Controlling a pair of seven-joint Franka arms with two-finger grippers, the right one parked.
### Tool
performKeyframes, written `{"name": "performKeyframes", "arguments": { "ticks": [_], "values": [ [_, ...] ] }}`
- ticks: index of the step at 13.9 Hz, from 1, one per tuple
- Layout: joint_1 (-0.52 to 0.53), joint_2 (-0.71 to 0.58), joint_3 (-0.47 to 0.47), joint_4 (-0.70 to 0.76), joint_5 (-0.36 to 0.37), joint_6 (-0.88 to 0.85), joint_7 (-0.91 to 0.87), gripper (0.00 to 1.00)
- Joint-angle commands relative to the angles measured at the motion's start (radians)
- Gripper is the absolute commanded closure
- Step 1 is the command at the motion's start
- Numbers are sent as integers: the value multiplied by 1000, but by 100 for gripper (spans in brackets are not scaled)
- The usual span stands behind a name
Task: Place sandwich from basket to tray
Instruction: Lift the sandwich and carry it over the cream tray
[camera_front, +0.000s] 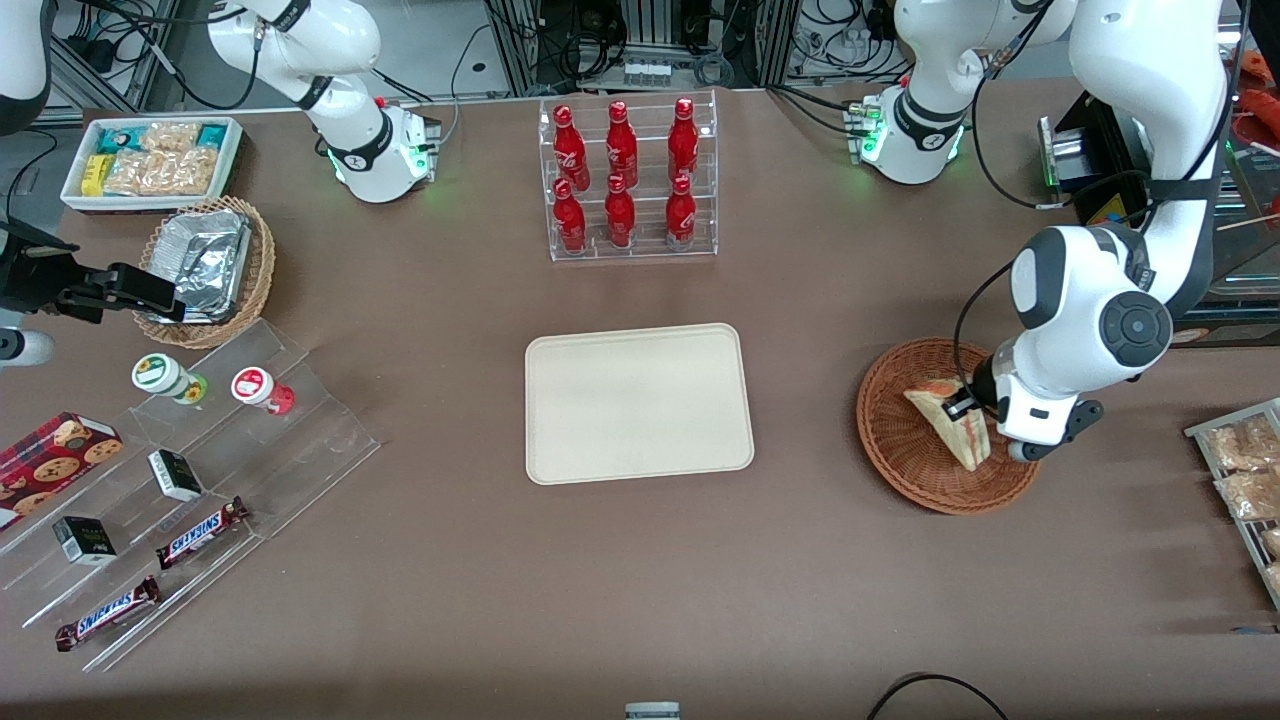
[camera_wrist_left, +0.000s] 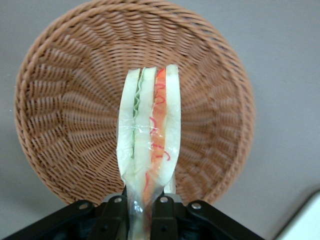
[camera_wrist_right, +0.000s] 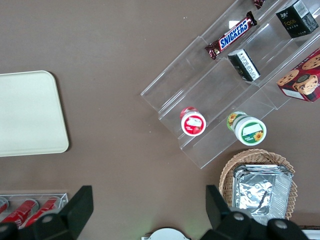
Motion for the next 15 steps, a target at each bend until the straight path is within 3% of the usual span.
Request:
{"name": "performKeyframes", "arguments": {
  "ticks": [1, 8, 12, 15],
  "values": [
    [-73, 14, 3, 48, -5, -30, 13, 100],
    [-297, 117, 4, 198, -1, -35, -1, 100],
    [-416, 230, 4, 360, -11, -93, -13, 100],
    [-507, 333, 4, 483, -5, -115, -119, 100]
  ]
}}
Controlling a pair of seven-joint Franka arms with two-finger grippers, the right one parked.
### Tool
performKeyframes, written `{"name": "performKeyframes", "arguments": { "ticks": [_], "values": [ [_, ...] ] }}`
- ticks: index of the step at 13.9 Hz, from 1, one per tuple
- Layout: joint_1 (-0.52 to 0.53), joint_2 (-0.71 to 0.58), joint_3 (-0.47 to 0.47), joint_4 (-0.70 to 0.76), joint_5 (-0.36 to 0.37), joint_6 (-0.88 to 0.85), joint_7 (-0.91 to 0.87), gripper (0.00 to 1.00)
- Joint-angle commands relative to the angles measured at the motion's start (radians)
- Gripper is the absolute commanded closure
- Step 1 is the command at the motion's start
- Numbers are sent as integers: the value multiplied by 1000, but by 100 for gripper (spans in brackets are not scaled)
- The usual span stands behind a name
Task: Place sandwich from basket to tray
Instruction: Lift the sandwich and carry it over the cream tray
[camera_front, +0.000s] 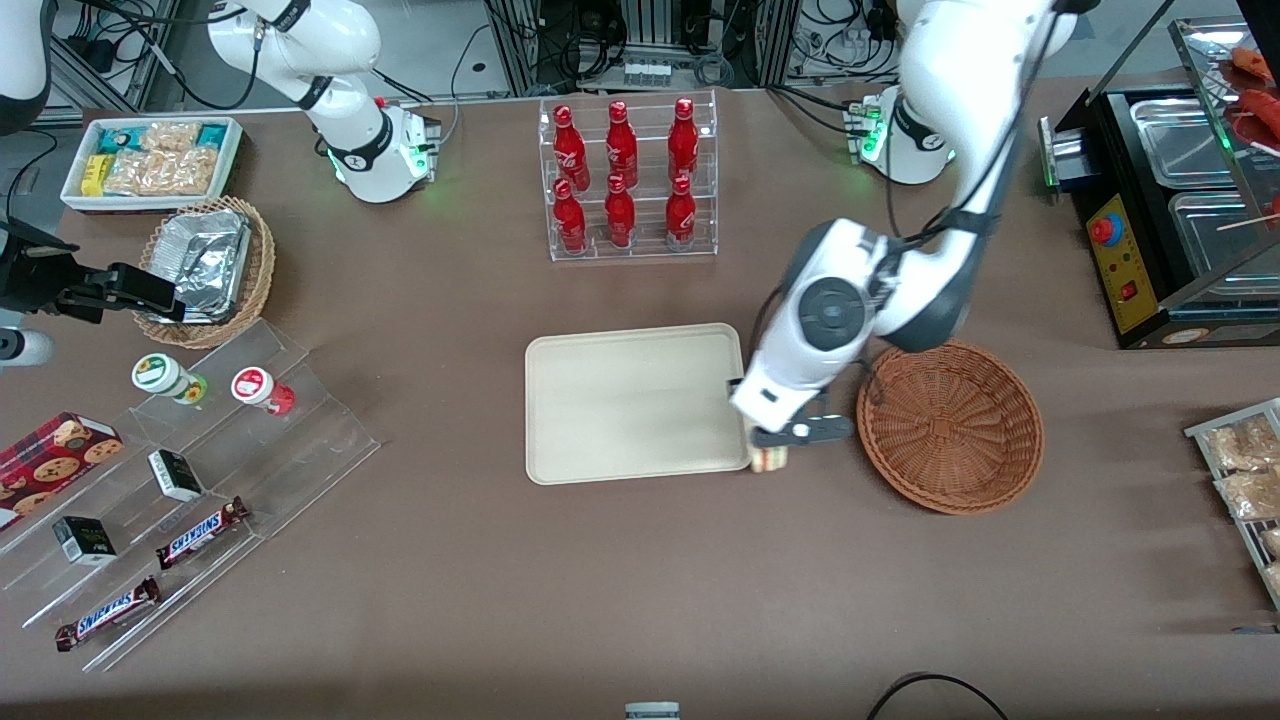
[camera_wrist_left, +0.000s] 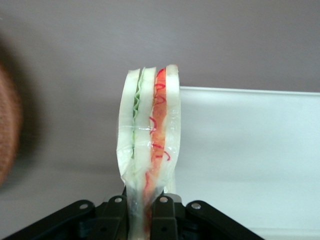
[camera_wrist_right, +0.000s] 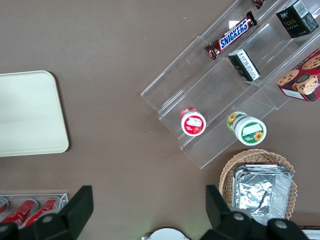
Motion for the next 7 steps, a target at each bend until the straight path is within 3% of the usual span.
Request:
{"name": "performKeyframes", "arguments": {
  "ticks": [1, 7],
  "values": [
    [-85, 121, 15, 149, -1, -41, -77, 100],
    [-171, 274, 14, 338, -30, -102, -129, 100]
  ]
}}
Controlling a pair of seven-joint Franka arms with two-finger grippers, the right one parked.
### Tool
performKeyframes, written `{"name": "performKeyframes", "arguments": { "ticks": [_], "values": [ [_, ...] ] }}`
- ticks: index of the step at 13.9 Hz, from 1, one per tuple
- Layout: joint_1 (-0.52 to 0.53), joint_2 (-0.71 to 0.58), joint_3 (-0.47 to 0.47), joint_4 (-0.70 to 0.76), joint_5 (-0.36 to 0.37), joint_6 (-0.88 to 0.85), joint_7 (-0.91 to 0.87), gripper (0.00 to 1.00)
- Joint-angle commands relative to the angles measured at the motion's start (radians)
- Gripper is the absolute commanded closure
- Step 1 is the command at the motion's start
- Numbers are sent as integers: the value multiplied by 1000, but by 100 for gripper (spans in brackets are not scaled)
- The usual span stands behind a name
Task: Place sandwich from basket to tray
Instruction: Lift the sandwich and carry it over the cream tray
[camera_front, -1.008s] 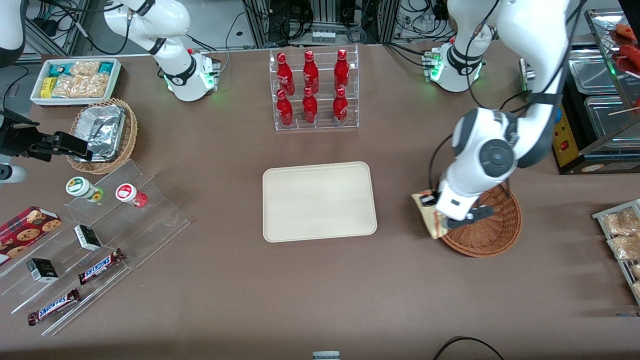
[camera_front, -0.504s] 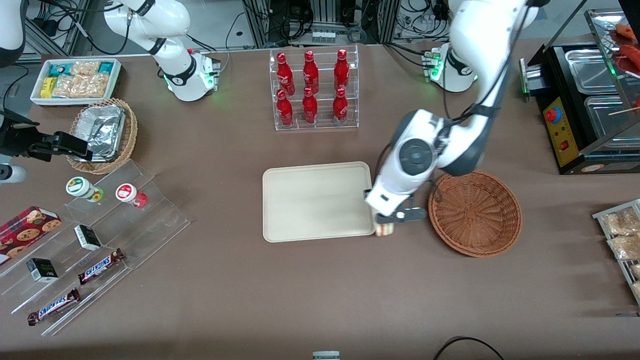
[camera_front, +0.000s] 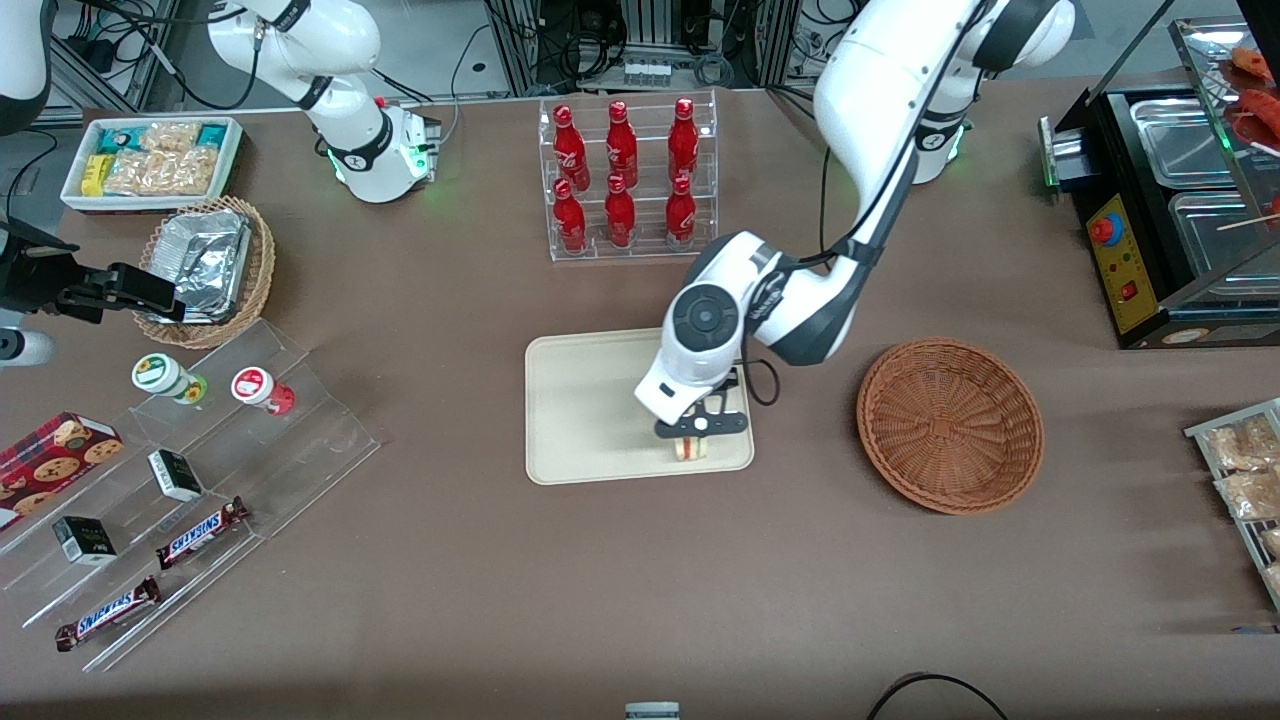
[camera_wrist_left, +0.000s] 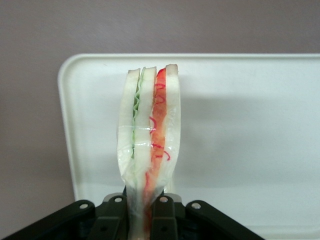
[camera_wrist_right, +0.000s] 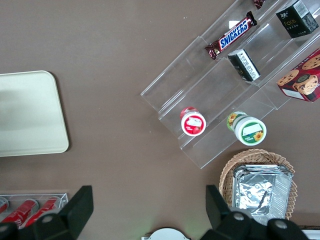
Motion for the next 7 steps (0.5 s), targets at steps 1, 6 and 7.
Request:
{"name": "performKeyframes", "arguments": {
  "ticks": [1, 6, 7],
  "values": [
    [-44, 103, 14, 168, -26, -84, -46, 100],
    [-48, 145, -13, 216, -48, -101, -83, 100],
    [-48, 149, -13, 216, -48, -98, -84, 100]
  ]
}}
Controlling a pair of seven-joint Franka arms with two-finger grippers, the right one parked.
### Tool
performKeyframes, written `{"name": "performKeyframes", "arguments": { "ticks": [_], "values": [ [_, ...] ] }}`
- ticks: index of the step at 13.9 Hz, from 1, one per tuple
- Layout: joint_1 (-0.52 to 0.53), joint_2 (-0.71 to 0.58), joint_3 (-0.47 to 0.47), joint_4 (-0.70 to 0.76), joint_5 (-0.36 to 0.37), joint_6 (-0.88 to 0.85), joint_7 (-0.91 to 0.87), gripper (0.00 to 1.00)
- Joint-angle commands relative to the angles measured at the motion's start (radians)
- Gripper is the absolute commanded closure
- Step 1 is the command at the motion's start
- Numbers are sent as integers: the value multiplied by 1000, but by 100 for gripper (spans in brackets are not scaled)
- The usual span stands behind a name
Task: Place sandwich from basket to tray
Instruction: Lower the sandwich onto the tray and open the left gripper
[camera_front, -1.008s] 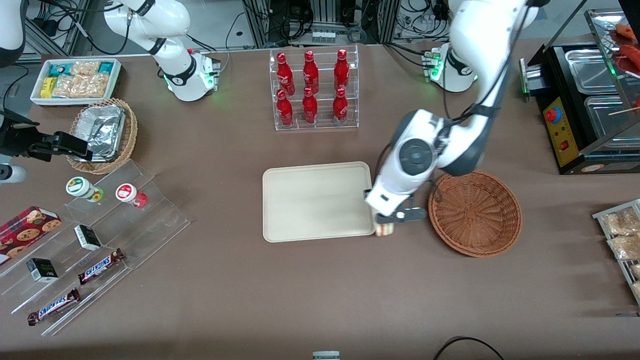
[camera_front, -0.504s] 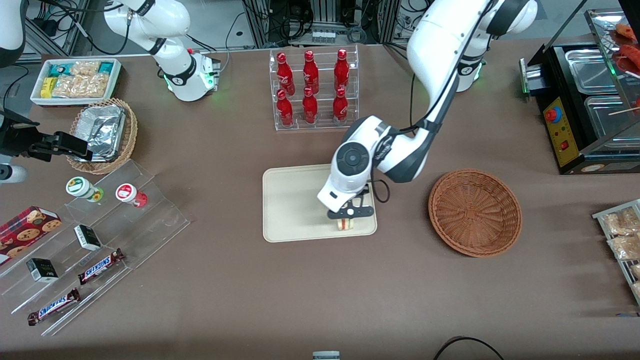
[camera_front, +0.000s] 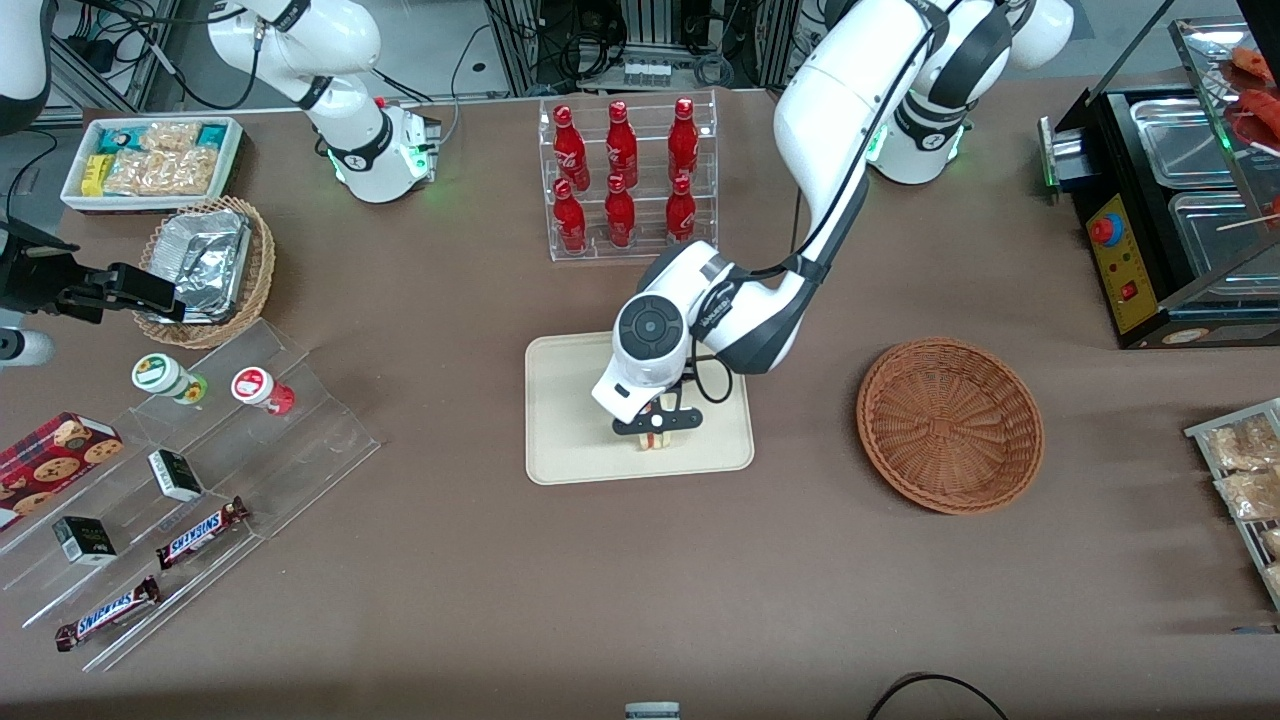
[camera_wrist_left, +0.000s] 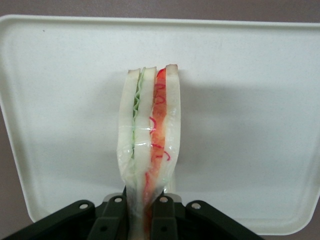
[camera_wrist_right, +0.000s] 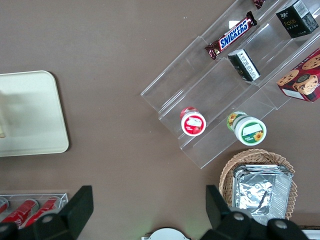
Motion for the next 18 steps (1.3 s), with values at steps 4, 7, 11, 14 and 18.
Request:
{"name": "performKeyframes", "arguments": {
  "ticks": [4, 7, 11, 14, 18],
  "values": [
    [-7, 27, 4, 46, -16, -22, -42, 100],
    [-13, 45, 4, 47, -12, 4, -98, 100],
    [-13, 51, 4, 46, -7, 14, -87, 1],
    [-13, 16, 4, 47, -6, -1, -92, 0],
    [0, -90, 7, 50, -7, -68, -89, 0]
  ]
}}
